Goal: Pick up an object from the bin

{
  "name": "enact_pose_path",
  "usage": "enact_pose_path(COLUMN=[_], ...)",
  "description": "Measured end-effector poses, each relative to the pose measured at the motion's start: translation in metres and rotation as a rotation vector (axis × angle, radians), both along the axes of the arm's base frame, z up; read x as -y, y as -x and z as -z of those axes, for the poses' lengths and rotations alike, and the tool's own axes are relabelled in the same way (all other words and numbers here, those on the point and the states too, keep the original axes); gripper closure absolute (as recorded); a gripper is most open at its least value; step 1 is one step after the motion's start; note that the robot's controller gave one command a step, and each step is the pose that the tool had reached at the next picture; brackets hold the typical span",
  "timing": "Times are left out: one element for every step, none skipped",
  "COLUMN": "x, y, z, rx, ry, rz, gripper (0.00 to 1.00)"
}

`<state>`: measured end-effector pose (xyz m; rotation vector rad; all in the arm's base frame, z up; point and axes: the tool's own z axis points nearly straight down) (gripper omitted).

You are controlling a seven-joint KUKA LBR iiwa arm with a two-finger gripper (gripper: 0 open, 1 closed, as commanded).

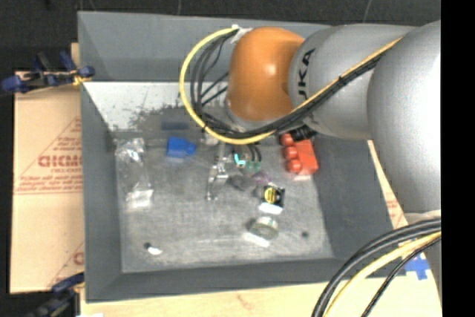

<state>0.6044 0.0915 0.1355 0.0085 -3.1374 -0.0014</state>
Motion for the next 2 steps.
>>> enact_pose_path(x=[0.084, 0.135], y=[-0.020, 0.026], z=[-0.003, 0.050], rx=[0.011, 0.002], ry=[0.004, 0.002], rz=[0.051, 0.184], gripper=[0.00, 0.00])
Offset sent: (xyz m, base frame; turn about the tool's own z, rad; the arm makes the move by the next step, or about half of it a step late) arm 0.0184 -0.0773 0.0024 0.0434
